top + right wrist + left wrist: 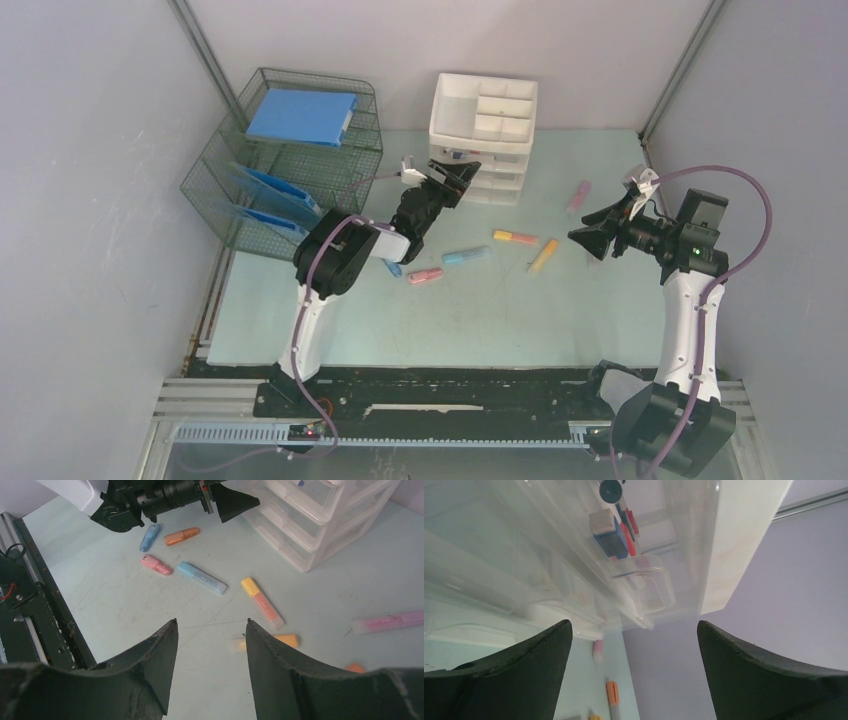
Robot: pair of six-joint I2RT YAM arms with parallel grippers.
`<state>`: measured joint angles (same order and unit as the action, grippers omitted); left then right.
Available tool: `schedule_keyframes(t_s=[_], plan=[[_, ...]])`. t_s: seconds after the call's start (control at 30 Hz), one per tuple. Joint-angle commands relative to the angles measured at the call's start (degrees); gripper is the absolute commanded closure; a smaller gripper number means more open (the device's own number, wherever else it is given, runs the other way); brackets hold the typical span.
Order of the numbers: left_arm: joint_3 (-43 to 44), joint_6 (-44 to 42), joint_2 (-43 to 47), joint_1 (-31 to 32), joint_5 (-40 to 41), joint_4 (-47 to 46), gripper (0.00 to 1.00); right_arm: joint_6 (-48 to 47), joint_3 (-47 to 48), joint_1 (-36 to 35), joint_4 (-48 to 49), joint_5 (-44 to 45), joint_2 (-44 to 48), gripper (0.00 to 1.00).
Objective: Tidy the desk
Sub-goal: Open the drawer in the storage box.
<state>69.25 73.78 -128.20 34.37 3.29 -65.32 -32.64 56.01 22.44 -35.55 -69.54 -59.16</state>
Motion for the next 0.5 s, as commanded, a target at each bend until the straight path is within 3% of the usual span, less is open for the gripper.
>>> schedule_keyframes(t_s=[0.0, 0.47], plan=[[3.4, 1.5, -1.8, 0.4, 2.2, -2.3, 0.01, -1.2, 1.5, 0.2, -0.2, -1.2, 1.0, 0.4], [10.2, 6.5, -7.9, 0.7, 3.4, -4.3, 0.03, -1.4, 1.4, 0.3, -0.4, -1.3, 1.2, 0.4]])
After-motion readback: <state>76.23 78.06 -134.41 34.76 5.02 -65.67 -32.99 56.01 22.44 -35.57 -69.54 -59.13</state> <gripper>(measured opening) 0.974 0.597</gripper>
